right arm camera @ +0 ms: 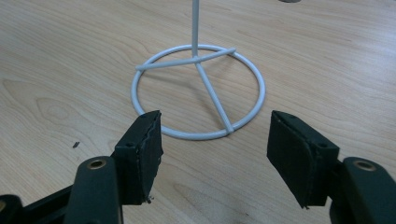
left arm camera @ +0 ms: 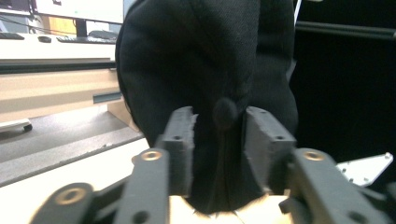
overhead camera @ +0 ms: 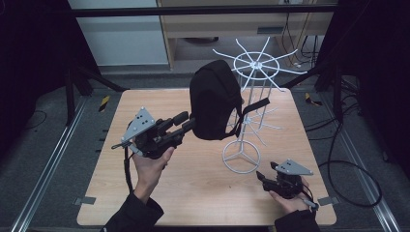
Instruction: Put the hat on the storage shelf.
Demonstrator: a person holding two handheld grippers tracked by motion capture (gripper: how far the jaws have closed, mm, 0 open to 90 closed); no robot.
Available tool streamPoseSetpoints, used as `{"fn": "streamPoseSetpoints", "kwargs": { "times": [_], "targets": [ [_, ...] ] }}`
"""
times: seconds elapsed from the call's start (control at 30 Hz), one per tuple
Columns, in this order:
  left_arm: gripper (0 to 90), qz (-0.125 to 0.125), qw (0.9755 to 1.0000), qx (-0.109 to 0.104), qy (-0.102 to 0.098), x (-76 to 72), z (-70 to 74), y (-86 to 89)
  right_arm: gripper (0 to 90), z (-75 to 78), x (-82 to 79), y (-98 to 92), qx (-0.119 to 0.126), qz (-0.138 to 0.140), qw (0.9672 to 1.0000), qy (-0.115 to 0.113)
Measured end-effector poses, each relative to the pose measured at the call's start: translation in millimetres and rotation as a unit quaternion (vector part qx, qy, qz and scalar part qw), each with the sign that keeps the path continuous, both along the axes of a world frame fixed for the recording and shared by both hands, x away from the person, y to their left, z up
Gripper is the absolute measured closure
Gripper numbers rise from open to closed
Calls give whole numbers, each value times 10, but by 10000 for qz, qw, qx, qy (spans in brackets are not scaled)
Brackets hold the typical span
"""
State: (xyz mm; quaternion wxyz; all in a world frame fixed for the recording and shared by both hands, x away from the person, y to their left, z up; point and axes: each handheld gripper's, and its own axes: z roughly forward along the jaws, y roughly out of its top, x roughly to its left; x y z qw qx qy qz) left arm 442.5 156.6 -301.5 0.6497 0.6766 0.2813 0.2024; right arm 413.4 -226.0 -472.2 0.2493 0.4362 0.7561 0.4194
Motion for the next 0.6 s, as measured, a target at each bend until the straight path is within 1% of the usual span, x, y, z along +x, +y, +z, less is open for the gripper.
{"fn": "streamPoseSetpoints", "kwargs": {
  "times": [0.07, 0.1, 0.13, 0.17, 0.2, 0.23, 0.27, 0.33, 0.37, 0.4, 0.43, 0.47, 0.5, 0.53, 0.6],
  "targets": [
    [529, 19, 10000, 24, -4, -9, -17, 24, 355, -1, 0, 0, -1, -2, 10000, -5],
    [503, 18, 10000, 36, 34, -29, -55, 88, 355, -3, 2, -1, -17, 4, 10000, -13],
    [479, 18, 10000, 36, 34, -29, -55, 88, 355, -3, 2, -1, -17, 4, 10000, -13],
    [464, 84, 9999, 76, 32, -59, -101, 170, 355, -3, 0, 2, -19, 7, 10000, -14],
    [451, 122, 9999, 74, 40, -76, -128, 214, 355, -3, 0, 2, -20, 2, 10000, -18],
    [436, 168, 9998, 115, 55, -92, -156, 261, 353, -3, 1, 0, -24, 0, 10000, -22],
    [422, 168, 9998, 115, 55, -92, -156, 261, 353, -3, 1, 0, -24, 0, 10000, -22],
    [411, 260, 9994, 218, 89, -125, -225, 360, 352, -4, 1, -3, -22, -13, 10000, -22],
    [386, 347, 9987, 341, 115, -157, -316, 464, 349, -3, -2, -4, -3, -30, 10000, -9],
    [377, 347, 9987, 341, 115, -157, -316, 464, 349, -3, -2, -4, -3, -30, 10000, -9],
    [370, 458, 9976, 474, 221, -180, -425, 561, 346, -1, -5, -7, 24, -44, 10000, -1],
    [364, 458, 9976, 474, 221, -180, -425, 561, 346, -1, -5, -7, 24, -44, 10000, -1],
    [357, 547, 9961, 602, 352, -198, -557, 652, 341, -3, -4, -9, 32, -62, 10000, -2],
    [352, 547, 9961, 602, 352, -198, -557, 652, 338, -5, -3, -11, 20, -64, 10000, -17],
    [346, 667, 9937, 758, 489, -210, -704, 740, 336, -5, -3, -13, 16, -66, 10000, -27]
  ]
}}
